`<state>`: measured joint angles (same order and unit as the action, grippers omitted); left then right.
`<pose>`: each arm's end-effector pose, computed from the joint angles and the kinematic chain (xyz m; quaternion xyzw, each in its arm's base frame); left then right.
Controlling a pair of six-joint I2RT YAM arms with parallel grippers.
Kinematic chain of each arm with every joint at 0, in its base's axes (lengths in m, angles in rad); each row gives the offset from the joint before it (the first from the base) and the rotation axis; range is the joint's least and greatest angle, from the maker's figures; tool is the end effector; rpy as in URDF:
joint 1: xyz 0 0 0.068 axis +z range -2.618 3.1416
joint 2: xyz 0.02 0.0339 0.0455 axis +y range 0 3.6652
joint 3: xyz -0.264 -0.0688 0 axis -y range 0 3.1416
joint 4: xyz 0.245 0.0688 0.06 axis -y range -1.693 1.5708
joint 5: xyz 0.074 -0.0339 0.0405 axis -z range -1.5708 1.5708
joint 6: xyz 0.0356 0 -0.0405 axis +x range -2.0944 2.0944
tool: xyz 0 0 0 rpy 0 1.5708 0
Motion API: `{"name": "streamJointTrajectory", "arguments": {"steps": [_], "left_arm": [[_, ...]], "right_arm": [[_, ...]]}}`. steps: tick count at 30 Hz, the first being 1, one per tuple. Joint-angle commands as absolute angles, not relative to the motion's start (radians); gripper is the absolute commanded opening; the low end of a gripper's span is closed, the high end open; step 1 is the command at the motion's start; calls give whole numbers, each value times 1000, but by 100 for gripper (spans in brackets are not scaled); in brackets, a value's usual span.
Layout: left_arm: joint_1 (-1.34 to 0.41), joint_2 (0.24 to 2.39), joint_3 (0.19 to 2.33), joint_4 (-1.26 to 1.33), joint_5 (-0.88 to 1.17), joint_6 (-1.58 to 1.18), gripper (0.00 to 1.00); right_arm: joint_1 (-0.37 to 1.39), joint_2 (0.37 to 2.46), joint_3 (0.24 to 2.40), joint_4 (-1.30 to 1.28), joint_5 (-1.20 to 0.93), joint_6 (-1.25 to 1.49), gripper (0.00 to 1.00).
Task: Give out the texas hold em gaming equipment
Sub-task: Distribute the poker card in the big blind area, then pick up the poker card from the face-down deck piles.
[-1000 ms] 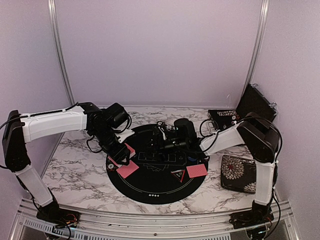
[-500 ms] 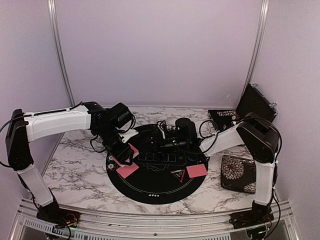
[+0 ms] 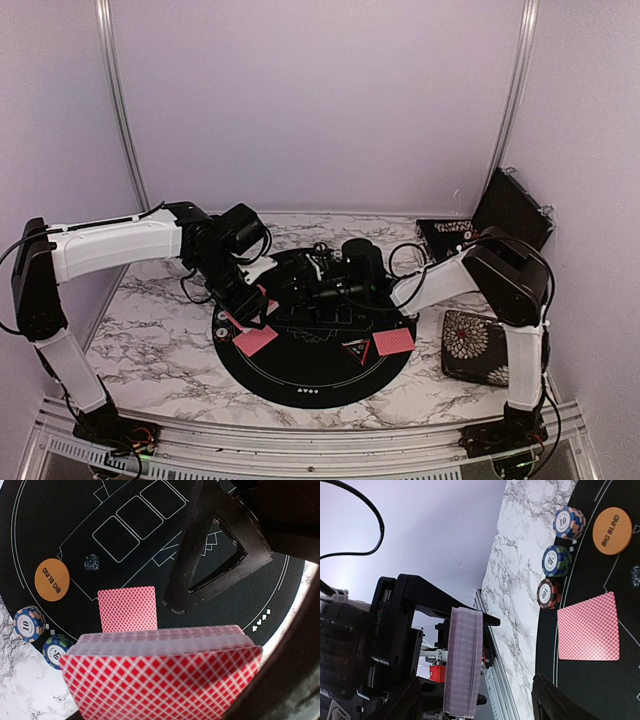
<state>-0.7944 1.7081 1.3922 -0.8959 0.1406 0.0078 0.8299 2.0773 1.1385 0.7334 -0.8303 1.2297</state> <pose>0.2389 -0.2504 0.2536 0.3948 0.8987 -0.1321 0.1380 0.2757 0.3403 0.1621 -0.1084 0.7464 0.6560 0.0291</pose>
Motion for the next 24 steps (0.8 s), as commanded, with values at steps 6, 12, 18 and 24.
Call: {"name": "streamJointTrajectory", "arguments": {"steps": [6, 12, 18, 24], "left_arm": [[-804, 1713, 1422, -916, 149, 14, 55], [-804, 1712, 1422, -915, 151, 15, 55], [-803, 1710, 1417, -916, 152, 17, 55], [-804, 1708, 1420, -917, 151, 17, 55]], "right_arm": [[853, 2119, 1222, 732, -836, 1229, 73], [859, 2140, 1240, 739, -839, 1241, 70], [865, 2146, 1254, 697, -830, 1210, 64], [866, 2152, 1256, 665, -823, 1187, 63]]}}
